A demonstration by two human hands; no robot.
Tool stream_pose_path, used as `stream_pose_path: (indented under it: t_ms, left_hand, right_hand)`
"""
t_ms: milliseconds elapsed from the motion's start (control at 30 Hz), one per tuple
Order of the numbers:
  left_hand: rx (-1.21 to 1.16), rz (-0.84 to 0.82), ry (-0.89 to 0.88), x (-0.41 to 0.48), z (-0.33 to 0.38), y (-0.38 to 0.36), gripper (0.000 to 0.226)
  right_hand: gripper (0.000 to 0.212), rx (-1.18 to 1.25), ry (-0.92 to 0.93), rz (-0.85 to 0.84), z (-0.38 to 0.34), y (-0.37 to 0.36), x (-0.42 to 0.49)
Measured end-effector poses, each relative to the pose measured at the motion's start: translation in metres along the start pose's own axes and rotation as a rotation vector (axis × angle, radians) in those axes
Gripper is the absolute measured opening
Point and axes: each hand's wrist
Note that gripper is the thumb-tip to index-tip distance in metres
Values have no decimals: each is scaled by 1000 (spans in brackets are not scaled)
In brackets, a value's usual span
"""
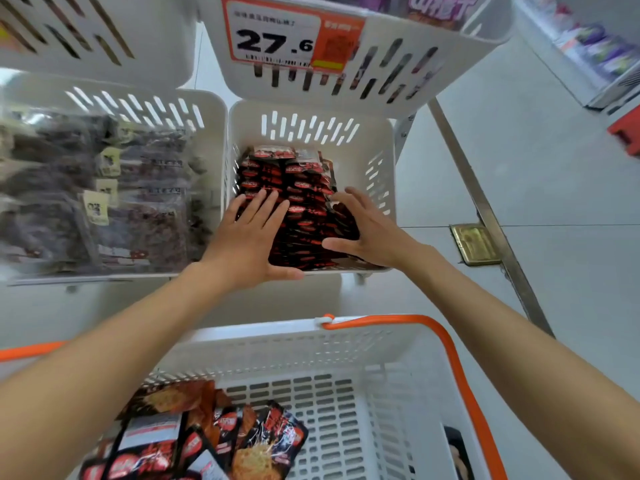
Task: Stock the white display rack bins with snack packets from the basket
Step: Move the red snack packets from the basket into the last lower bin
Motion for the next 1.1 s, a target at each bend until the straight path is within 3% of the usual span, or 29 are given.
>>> stream_pose_path:
  t_ms: [233, 400, 533, 667, 733, 867, 967, 1100]
  left_hand:
    - [-30, -48, 3, -2, 1, 8, 125]
    - [-86, -59, 2, 1, 4, 13, 126]
    - [-164, -21, -32, 6, 9, 15, 107]
    - [-78, -61, -24, 11, 9, 7, 101]
    - [-93, 3, 12, 11, 7, 8, 107]
    - [19, 136, 148, 23, -8, 15, 120]
    - [81, 126, 206, 28, -17, 12, 128]
    - [-48, 129, 202, 26, -18, 6, 133]
  right_hand:
    - [73, -49, 5, 6, -2, -4, -12]
    - [99, 75, 18, 35, -13, -3, -18]
    - [97, 128, -8, 78, -14, -5, -15]
    - [99, 147, 21, 60, -3, -11, -15]
    - [98, 146, 11, 150, -4, -8, -12]
    - [72, 201, 34, 451, -15, 12, 15]
    - [80, 237, -82, 303, -15, 20, 49]
    - [108, 325, -262, 69, -12, 15, 80]
Point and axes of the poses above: each hand's wrist, its own x-axis towards the middle knuckle, its own y-axis out of the back of the hand, z = x × y, and after that the axes turned 7 degrees about x, right-handed
